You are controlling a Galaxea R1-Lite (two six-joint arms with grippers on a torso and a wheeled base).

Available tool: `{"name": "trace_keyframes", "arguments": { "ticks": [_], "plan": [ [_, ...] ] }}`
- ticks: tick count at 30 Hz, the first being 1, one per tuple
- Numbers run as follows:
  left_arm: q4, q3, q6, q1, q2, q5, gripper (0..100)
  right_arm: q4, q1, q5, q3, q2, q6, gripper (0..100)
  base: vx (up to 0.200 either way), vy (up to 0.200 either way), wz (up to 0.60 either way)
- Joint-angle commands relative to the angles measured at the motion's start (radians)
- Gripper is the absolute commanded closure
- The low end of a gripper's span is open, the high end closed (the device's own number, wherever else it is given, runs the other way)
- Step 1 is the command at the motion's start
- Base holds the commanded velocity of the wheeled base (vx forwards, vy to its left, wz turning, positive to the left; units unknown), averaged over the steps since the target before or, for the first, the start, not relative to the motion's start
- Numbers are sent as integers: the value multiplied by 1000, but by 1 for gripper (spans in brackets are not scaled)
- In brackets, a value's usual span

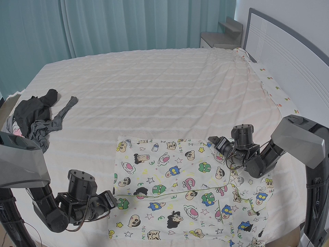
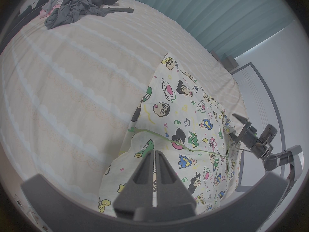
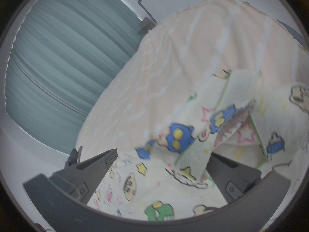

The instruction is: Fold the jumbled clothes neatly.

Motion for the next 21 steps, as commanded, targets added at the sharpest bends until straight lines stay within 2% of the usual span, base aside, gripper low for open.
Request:
{"name": "trace_keyframes", "arguments": {
  "ticks": [1,10,16,19,20,21],
  "plan": [
    [0,0,-1,2,3,1,100,-16,-9,-6,-90,-13,4,0,0,0,0],
    [0,0,-1,2,11,1,100,-36,-23,-6,-256,-19,-8,0,0,0,0],
    [0,0,-1,2,14,7,100,-30,-43,0,-419,33,-128,0,0,0,0],
    [0,0,1,1,19,7,100,-16,-43,3,-454,53,-154,0,0,0,0],
    [0,0,1,2,19,7,100,13,-45,3,-466,73,-199,0,0,0,0],
    [0,0,1,2,19,7,100,16,-45,3,-466,76,-205,0,0,0,0]
  ]
}}
